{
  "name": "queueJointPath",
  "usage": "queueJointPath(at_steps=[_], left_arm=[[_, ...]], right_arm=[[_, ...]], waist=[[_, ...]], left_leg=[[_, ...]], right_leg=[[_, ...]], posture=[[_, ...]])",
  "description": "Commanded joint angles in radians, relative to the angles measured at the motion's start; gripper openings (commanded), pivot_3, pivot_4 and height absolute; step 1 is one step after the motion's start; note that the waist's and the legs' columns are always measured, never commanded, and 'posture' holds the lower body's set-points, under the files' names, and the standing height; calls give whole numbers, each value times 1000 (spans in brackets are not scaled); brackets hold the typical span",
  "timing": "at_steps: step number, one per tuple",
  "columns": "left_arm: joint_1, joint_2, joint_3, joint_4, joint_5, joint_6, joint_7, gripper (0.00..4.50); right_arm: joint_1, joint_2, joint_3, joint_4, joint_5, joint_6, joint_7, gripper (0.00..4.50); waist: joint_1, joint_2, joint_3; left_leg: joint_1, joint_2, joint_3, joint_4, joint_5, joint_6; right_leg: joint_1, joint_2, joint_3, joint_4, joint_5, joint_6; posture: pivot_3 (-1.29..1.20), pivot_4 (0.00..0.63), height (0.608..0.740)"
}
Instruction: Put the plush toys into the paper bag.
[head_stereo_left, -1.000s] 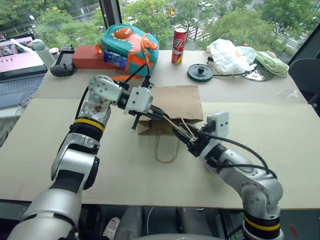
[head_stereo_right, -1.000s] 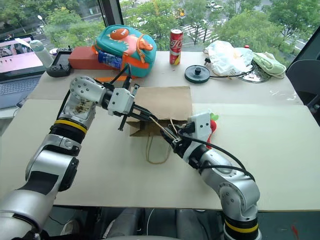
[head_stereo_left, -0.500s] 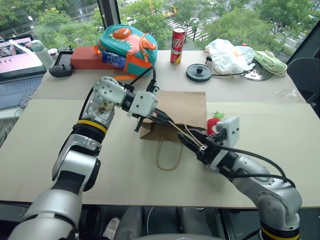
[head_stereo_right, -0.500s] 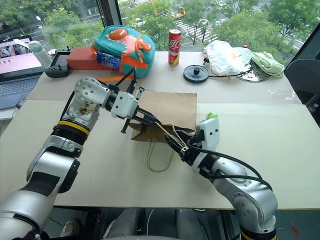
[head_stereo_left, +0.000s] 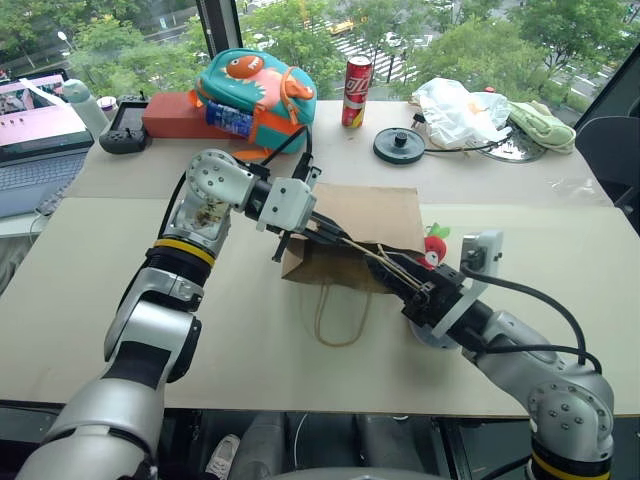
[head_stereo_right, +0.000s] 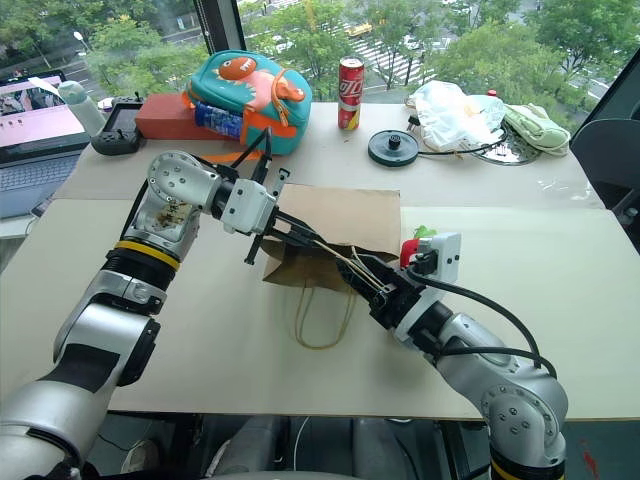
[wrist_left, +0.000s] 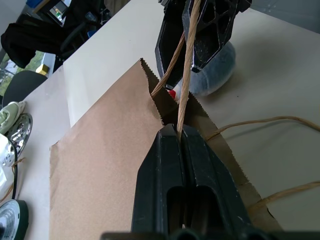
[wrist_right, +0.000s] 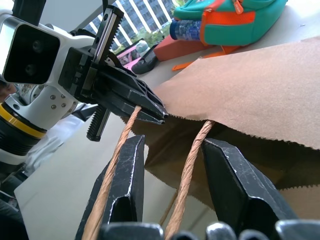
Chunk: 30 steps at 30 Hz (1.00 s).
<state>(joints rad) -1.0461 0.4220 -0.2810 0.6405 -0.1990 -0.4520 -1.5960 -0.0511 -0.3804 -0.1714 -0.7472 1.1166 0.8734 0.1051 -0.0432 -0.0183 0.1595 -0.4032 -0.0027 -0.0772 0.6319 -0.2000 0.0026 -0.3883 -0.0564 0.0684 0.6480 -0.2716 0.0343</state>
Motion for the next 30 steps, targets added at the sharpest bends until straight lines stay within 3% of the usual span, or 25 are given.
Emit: queueJointPath(at_steps=[1, 4, 9, 10, 15, 19, 24, 30], left_arm=[[10, 79, 51, 59, 29, 21, 31, 0], [10, 79, 51, 58, 29, 22, 33, 0], [12, 81, 50, 56, 29, 20, 35, 0], [12, 81, 50, 55, 28, 20, 36, 0], [11, 81, 48, 57, 27, 20, 39, 0], [10, 81, 48, 60, 27, 19, 40, 0], [14, 82, 47, 58, 28, 21, 40, 0], [14, 83, 49, 61, 33, 21, 42, 0]], right_arm=[[15, -26, -65, -52, 37, -67, 8, 2024], [10, -31, -44, -50, 34, -68, 3, 2732], [-4, -35, -28, -49, 63, -64, -15, 4319], [-5, -35, -27, -48, 67, -63, -21, 4421], [7, -50, -28, -48, 58, -62, -24, 4421], [46, -110, -13, -42, -63, -51, -22, 4421], [95, -187, 107, -71, -231, -37, -11, 4421], [53, -123, 139, -77, -251, -48, -48, 4421]], waist=[[-1, 0, 0], [-2, 0, 0], [-2, 0, 0], [-1, 0, 0], [0, 0, 0], [2, 0, 0], [-1, 0, 0], [-1, 0, 0]], left_leg=[[0, 0, 0, 0, 0, 0], [0, 0, 0, 0, 0, 0], [0, 0, 0, 0, 0, 0], [0, 0, 0, 0, 0, 0], [0, 0, 0, 0, 0, 0], [0, 0, 0, 0, 0, 0], [0, 0, 0, 0, 0, 0], [0, 0, 0, 0, 0, 0]], right_leg=[[0, 0, 0, 0, 0, 0], [0, 0, 0, 0, 0, 0], [0, 0, 0, 0, 0, 0], [0, 0, 0, 0, 0, 0], [0, 0, 0, 0, 0, 0], [0, 0, 0, 0, 0, 0], [0, 0, 0, 0, 0, 0], [0, 1, 0, 0, 0, 0]], posture=[[0, 150, 740], [0, 150, 740], [0, 150, 740], [0, 150, 740], [0, 150, 740], [0, 150, 740], [0, 150, 740], [0, 150, 740]])
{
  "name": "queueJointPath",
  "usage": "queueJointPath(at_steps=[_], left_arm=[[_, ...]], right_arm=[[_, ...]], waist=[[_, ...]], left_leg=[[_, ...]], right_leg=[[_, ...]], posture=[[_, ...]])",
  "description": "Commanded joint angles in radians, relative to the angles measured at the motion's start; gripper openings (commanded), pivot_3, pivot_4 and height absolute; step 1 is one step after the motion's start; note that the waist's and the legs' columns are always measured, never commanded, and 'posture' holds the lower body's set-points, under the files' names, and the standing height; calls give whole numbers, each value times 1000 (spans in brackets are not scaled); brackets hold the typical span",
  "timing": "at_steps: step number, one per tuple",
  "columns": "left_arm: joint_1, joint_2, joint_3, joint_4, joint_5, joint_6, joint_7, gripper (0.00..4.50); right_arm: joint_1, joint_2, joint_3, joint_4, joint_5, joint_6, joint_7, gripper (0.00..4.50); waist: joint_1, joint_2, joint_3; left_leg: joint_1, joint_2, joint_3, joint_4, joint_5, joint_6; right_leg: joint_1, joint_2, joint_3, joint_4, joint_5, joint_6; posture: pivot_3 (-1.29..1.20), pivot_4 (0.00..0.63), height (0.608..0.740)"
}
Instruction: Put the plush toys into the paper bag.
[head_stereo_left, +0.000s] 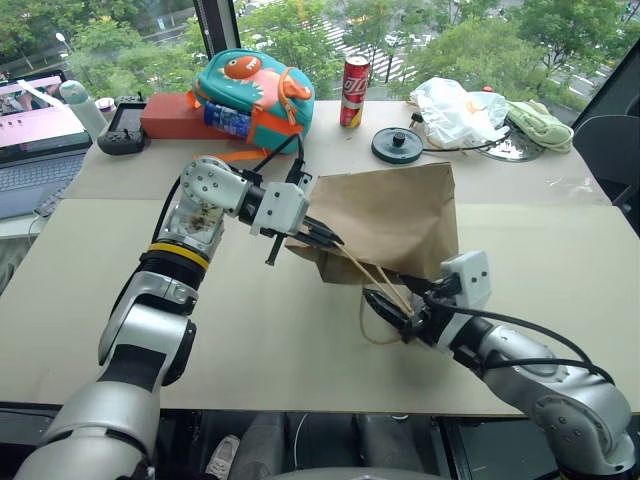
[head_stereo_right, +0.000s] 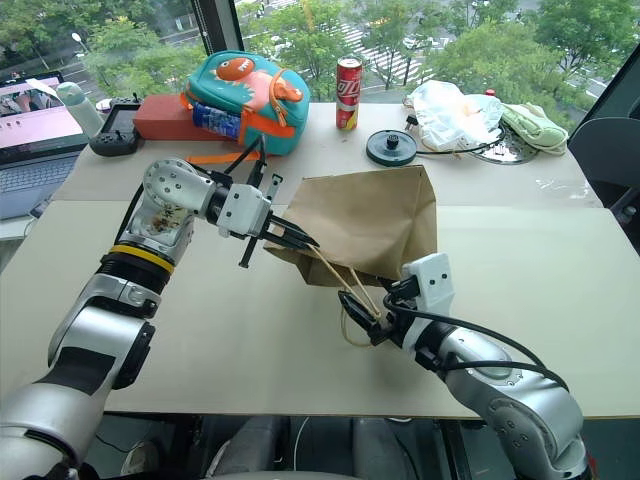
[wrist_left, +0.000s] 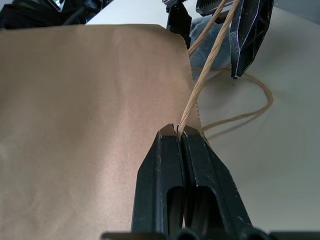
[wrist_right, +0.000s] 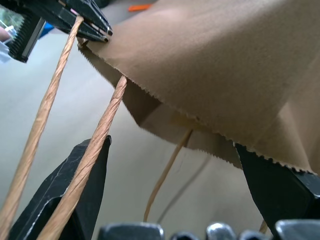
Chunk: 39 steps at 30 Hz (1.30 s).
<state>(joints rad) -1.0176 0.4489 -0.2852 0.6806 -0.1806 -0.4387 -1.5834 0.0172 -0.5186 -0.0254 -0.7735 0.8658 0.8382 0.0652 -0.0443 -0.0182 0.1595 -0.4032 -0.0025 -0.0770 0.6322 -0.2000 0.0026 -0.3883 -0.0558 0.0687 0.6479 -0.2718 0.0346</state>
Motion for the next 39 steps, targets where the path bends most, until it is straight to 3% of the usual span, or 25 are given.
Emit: queueJointPath(at_steps=[1, 7, 11, 23, 39], left_arm=[[-15, 55, 53, 22, 15, 8, 30, 0], [-21, 48, 53, 33, 22, 5, 33, 0], [-18, 41, 58, 34, 29, 2, 36, 0], [5, 41, 63, 10, 32, 16, 47, 0], [22, 50, 66, -17, 35, 34, 52, 0]], right_arm=[[-35, 34, -4, -57, 19, -11, -15, 4421], [-158, 145, 13, -14, 135, 44, -112, 4421], [-226, 204, 51, 46, 122, 120, -214, 4421], [-257, 255, 105, 129, 64, 196, -258, 4421], [-92, 183, 50, 58, 65, 163, -81, 4421]], waist=[[0, 0, 0], [1, 0, 0], [1, 0, 0], [1, 0, 0], [-2, 0, 0]], left_leg=[[0, 0, 0, 0, 0, 0], [0, 0, 0, 0, 0, 0], [0, 0, 0, 0, 0, 0], [0, 0, 0, -1, 0, 0], [0, 0, 0, -1, 0, 0]], right_leg=[[0, 0, 0, 0, 0, 0], [0, 0, 0, 0, 0, 0], [0, 0, 0, 0, 0, 0], [-1, 0, 0, 0, 0, 0], [-1, 0, 0, 0, 0, 0]], posture=[[0, 150, 740], [0, 150, 740], [0, 150, 740], [0, 150, 740], [0, 150, 740]])
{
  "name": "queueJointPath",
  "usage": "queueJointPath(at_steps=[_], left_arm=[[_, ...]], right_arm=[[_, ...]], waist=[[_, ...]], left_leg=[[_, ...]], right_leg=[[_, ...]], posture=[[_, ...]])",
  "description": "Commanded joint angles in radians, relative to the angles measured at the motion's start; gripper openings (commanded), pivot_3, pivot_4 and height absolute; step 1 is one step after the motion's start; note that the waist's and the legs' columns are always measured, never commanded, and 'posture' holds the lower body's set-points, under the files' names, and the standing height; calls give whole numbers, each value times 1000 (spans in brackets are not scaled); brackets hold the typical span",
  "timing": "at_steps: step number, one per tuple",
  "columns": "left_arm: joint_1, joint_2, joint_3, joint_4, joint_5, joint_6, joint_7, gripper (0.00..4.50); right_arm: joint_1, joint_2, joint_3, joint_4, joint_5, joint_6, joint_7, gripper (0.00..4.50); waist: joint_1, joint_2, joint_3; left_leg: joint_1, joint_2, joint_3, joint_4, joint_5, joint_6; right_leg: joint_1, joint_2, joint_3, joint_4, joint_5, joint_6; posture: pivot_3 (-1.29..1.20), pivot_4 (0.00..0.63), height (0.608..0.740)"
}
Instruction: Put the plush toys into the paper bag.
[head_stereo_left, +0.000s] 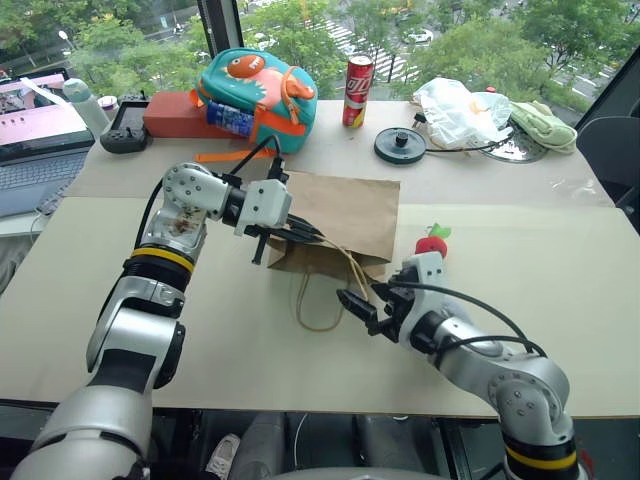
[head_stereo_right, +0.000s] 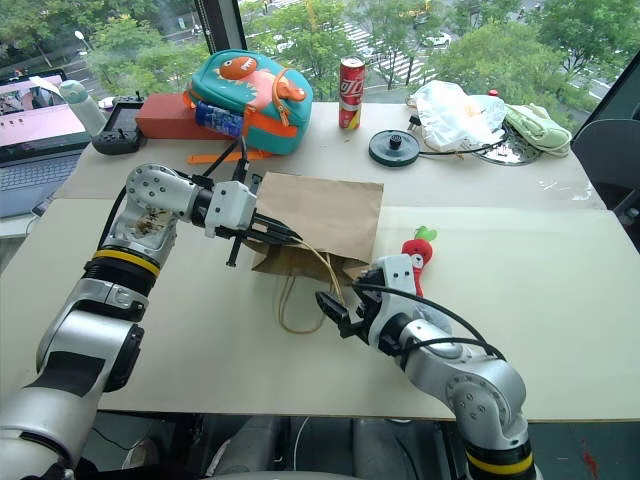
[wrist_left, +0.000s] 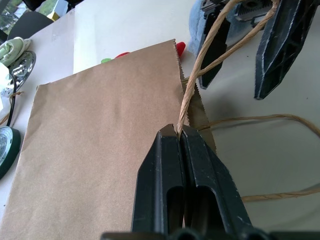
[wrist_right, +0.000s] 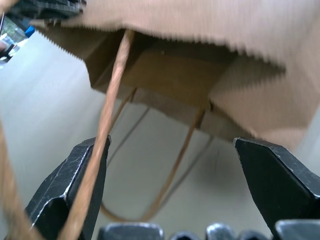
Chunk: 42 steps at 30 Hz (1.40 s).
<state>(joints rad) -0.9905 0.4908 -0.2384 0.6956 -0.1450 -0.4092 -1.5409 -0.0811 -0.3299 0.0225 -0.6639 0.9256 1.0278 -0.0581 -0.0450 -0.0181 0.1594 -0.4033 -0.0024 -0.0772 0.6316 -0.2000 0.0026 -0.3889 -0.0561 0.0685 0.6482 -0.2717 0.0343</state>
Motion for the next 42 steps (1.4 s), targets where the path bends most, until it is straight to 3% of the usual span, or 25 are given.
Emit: queueJointPath(at_steps=[1, 8, 13, 22, 32, 42], left_arm=[[-4, 9, 19, -33, -1, 5, 10, 0], [-2, 6, 24, -41, -9, 20, 11, 0], [-25, -19, 64, -87, -78, 202, 37, 0], [-45, -42, 103, -178, -117, 388, 77, 0], [-30, -59, 103, -213, -110, 428, 104, 0], [-23, -67, 98, -228, -105, 426, 112, 0]], right_arm=[[11, -13, 16, -58, -5, -24, 52, 4421], [55, -24, 57, -83, -80, -53, 74, 4421], [65, 14, 74, -53, -180, -108, 59, 3092], [32, 81, 106, -52, -277, -184, 70, 18], [-151, 198, 205, 73, -461, -246, 36, 18], [-246, 234, 283, 391, -682, -354, 56, 18]], waist=[[-2, 0, 0], [1, 0, 0], [1, 0, 0], [0, 0, 0], [0, 0, 0], [-1, 0, 0]], left_leg=[[0, 0, 0, 0, 0, 0], [0, 0, 0, 0, 0, 0], [0, 0, 0, 0, 0, 0], [0, 0, 0, 0, 0, 0], [1, 0, 0, 0, 0, 0], [1, 0, 0, 0, 0, 0]], right_leg=[[0, 0, 0, 0, 0, 0], [0, 0, 0, 0, 0, 0], [0, 0, 0, 0, 0, 0], [0, 0, 0, 0, 0, 0], [0, 0, 0, 1, 0, 0], [0, 0, 0, 1, 0, 0]], posture=[[0, 150, 740], [0, 150, 740], [0, 150, 740], [0, 150, 740], [0, 150, 740], [0, 150, 740]])
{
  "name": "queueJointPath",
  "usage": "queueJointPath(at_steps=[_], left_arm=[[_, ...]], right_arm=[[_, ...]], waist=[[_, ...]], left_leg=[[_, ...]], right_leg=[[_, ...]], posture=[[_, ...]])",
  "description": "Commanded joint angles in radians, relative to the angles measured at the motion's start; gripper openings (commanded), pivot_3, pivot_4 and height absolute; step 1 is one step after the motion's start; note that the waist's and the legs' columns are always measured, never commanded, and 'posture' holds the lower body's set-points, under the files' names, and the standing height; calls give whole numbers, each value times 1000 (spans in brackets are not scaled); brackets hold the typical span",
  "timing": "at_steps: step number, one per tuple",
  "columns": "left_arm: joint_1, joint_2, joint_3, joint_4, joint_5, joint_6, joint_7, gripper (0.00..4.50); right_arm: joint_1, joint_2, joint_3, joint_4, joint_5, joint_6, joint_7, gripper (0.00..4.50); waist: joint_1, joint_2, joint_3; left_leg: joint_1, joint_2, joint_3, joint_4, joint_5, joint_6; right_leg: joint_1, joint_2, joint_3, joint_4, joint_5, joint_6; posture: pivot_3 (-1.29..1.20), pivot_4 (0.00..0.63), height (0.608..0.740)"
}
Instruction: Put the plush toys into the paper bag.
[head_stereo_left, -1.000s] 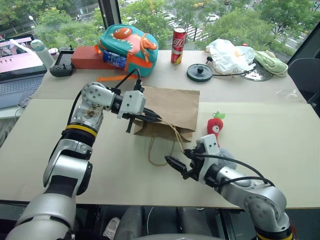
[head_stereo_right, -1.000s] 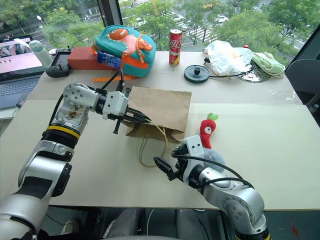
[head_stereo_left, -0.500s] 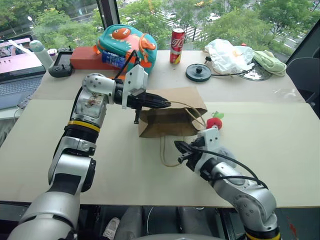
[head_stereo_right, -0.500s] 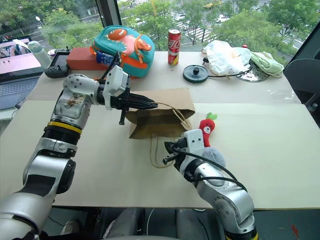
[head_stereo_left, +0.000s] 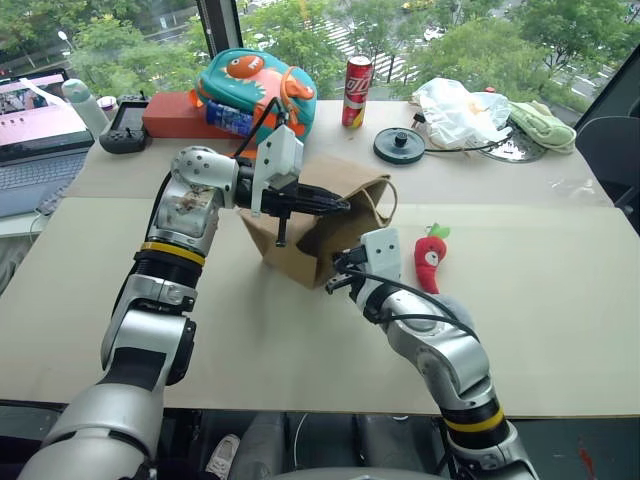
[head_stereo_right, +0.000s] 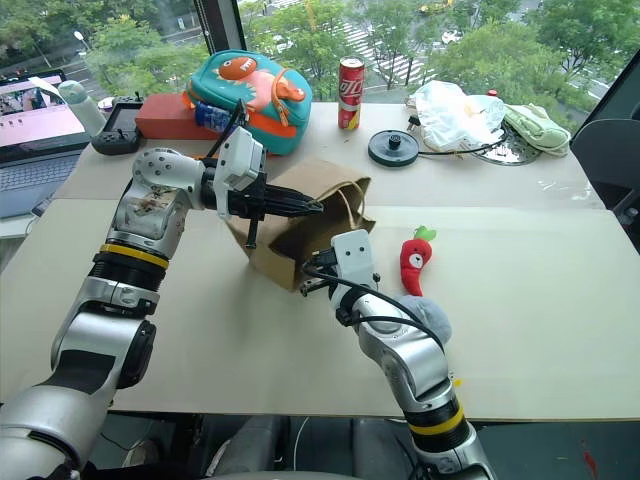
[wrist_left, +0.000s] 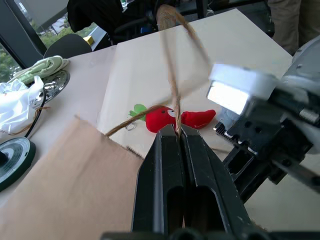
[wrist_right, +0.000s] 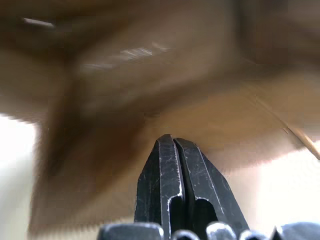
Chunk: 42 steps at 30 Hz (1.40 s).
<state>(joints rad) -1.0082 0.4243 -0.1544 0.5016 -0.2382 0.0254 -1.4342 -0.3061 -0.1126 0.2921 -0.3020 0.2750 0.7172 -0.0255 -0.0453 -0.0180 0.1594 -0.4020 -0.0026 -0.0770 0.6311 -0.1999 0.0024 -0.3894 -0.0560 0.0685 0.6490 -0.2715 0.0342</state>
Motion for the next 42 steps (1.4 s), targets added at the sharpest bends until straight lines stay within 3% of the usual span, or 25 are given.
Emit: queueJointPath(at_steps=[1, 13, 19, 23, 33, 42], left_arm=[[-5, 0, 13, -34, -11, -10, 5, 0], [-22, -3, 3, 2, 2, -62, -19, 0], [-1, 17, -69, -60, -55, -19, -174, 0], [15, 37, -121, -78, -95, -30, -180, 0], [-56, -28, -100, -70, -153, 30, -180, 0], [-109, 14, -151, 0, -183, -23, -180, 0]], right_arm=[[-19, 24, 16, 40, -34, -44, 35, 18], [34, 15, 29, -32, 5, 89, 178, 18], [-18, 36, -25, -55, -4, 103, 180, 18], [-33, 36, -49, -52, -22, 99, 171, 18], [-41, 45, -30, -34, -45, 96, 186, 18], [7, 23, -38, -29, -52, 174, 188, 18]], waist=[[-1, 0, 0], [-1, 0, 0], [-1, 0, 0], [-2, 0, 0], [-2, 0, 0], [-2, 0, 0]], left_leg=[[0, 0, 0, 0, 0, 0], [1, 0, 0, -1, 0, 0], [1, 0, 0, -1, 0, 0], [1, 0, 0, -2, 0, 0], [0, 0, 0, -1, 0, 0], [1, 0, 0, -2, 0, 0]], right_leg=[[0, 0, 0, 0, 0, 0], [0, 0, 0, 0, 0, 0], [0, 0, 0, 0, 0, 0], [0, 0, 0, 0, 0, 0], [0, 0, 0, 0, 0, 0], [0, 0, 0, 0, 0, 0]], posture=[[0, 150, 740], [0, 150, 740], [0, 150, 740], [0, 150, 740], [0, 150, 740], [0, 150, 740]])
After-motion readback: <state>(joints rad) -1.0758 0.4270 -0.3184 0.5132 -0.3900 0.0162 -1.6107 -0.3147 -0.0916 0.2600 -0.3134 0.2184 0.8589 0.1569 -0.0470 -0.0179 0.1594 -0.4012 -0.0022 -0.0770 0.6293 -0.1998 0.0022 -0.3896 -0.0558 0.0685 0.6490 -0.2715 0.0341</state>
